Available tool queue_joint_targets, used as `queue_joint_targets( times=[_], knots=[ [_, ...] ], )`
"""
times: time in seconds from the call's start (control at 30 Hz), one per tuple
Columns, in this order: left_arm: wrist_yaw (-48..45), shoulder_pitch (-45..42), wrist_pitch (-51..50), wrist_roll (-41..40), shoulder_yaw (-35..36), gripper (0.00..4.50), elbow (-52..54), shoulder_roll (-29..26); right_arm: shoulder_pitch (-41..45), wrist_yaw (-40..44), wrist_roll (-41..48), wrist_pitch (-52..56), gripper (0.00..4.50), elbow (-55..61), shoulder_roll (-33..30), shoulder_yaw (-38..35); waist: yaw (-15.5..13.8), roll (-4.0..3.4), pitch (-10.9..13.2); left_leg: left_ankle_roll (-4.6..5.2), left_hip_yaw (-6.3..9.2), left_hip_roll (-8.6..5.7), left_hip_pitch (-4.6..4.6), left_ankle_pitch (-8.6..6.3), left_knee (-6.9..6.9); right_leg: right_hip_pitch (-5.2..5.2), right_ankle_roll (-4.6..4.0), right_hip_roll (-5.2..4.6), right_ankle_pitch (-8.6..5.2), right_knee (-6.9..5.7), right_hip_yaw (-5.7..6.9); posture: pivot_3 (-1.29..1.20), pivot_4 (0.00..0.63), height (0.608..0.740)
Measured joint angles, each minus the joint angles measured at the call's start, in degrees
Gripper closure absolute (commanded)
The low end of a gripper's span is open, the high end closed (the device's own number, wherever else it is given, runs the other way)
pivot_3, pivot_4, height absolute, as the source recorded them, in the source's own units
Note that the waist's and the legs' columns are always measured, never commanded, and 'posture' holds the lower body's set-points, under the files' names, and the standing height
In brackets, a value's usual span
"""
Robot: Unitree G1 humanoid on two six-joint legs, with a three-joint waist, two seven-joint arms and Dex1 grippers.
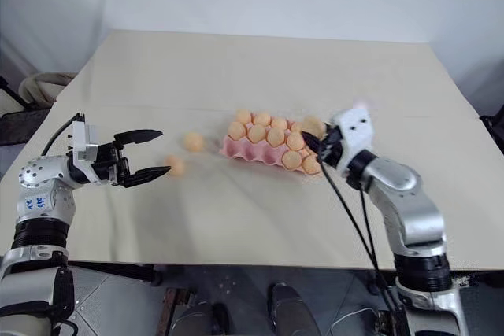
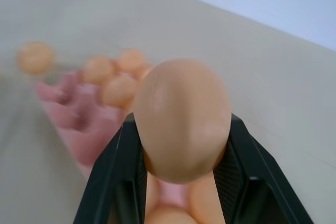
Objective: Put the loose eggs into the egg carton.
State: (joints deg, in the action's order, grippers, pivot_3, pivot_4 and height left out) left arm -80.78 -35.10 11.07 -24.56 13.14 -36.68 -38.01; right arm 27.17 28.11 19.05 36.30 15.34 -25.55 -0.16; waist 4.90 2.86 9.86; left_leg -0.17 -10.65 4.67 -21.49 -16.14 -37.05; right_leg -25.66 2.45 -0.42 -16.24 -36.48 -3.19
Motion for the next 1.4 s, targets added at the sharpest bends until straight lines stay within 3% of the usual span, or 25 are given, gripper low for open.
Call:
queue_joint_targets(
  times=[0.2,0.43,0.73,0.77,1.03,1.4],
  knots=[
    [0.6,0.5,0.1,0.0,0.3,0.0,0.5,0.0,2.8,-0.6,-4.4,-0.7,3.2,-6.1,4.3,8.3,0.0,0.0,0.0,-0.06,-0.12,-0.02,-0.16,-0.02,-0.07,-0.1,0.16,-0.02,-0.08,0.05,-0.02,0.0,0.15,0.74],
    [1.5,3.0,0.1,-0.2,0.6,0.0,2.9,-0.1,5.9,-0.1,-7.7,-5.3,3.2,-13.1,7.2,11.3,0.1,0.0,0.0,-0.12,-0.19,-0.01,-0.15,-0.01,-0.1,-0.14,0.19,0.0,-0.09,-0.04,-0.02,0.0,0.15,0.74],
    [3.4,6.0,-0.7,-0.9,1.7,0.0,6.7,-0.2,5.9,3.1,-10.1,-7.9,0.16,-14.5,6.4,11.6,0.1,0.0,0.0,-0.15,-0.19,0.0,-0.13,-0.01,-0.07,-0.16,0.19,-0.01,-0.09,-0.07,-0.04,0.0,0.15,0.74],
    [3.6,6.5,-0.9,-0.9,1.7,0.0,7.2,-0.3,5.6,3.7,-10.0,-7.7,0.01,-13.4,5.9,11.6,0.1,0.0,0.0,-0.15,-0.19,0.0,-0.13,-0.02,-0.06,-0.16,0.19,-0.01,-0.09,-0.06,-0.04,0.0,0.15,0.74],
    [10.4,10.3,-4.7,-1.1,3.7,0.0,13.9,-0.3,4.1,9.6,-4.6,-3.7,0.01,-2.0,0.9,8.4,-0.1,0.0,0.0,-0.14,-0.16,0.01,-0.14,-0.04,-0.07,-0.16,0.19,-0.03,-0.09,-0.06,-0.04,0.0,0.15,0.74],
    [32.0,21.1,-12.2,-1.0,12.1,0.0,27.6,-0.3,-6.5,27.2,7.2,-15.7,0.01,-2.5,-12.3,-11.1,0.0,0.0,0.0,-0.14,-0.16,0.03,0.02,-0.1,0.03,-0.01,0.22,0.02,-0.1,0.08,-0.06,0.0,0.15,0.74]
  ],
)
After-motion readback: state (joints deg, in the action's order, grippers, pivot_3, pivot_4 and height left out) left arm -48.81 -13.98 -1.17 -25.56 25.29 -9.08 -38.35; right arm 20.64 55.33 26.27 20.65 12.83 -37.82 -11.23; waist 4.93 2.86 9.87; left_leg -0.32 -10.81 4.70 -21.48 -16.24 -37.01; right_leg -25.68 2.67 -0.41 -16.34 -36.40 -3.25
